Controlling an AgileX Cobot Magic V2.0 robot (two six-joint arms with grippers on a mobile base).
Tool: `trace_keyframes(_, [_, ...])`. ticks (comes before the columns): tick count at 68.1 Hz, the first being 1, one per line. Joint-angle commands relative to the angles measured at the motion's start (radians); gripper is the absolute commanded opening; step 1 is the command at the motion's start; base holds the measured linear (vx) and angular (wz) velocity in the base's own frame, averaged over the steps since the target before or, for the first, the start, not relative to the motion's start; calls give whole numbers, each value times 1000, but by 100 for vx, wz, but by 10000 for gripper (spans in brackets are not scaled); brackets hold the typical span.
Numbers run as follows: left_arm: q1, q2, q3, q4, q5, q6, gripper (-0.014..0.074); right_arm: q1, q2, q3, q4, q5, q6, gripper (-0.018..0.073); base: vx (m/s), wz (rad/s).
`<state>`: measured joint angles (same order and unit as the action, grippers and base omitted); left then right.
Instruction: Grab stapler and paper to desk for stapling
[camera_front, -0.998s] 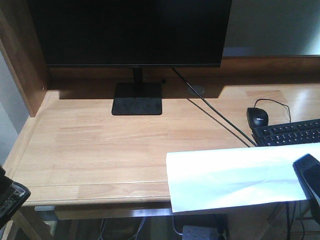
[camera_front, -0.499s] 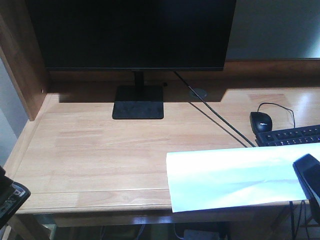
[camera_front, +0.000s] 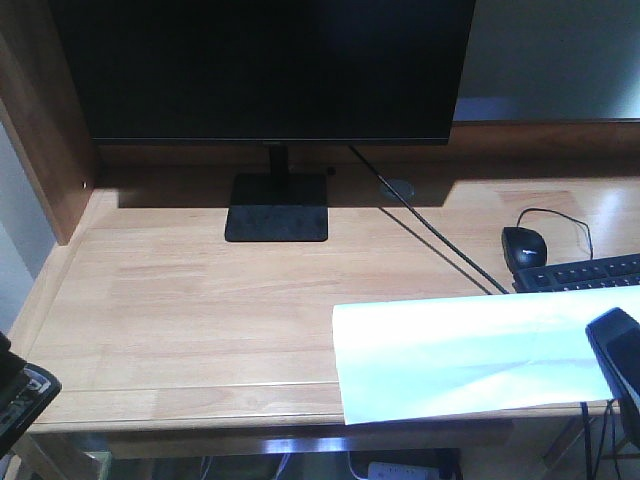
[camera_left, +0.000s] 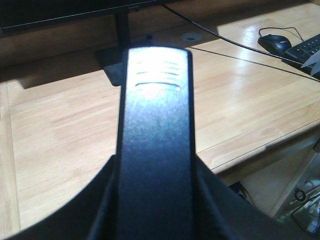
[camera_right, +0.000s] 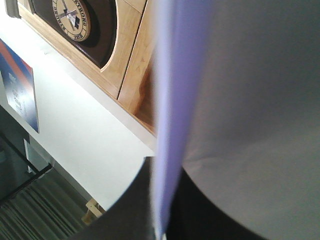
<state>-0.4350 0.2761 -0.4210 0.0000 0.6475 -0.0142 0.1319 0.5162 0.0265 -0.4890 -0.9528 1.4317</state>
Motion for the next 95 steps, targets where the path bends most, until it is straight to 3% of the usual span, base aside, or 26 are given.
trace_keyframes(1, [-5, 6, -31, 0, -109, -4, -7, 0, 4, 2, 15, -62, -14, -5, 0, 0])
trace_keyframes(95, [-5, 6, -31, 0, -109, -4, -7, 0, 4, 2, 15, -62, -14, -5, 0, 0])
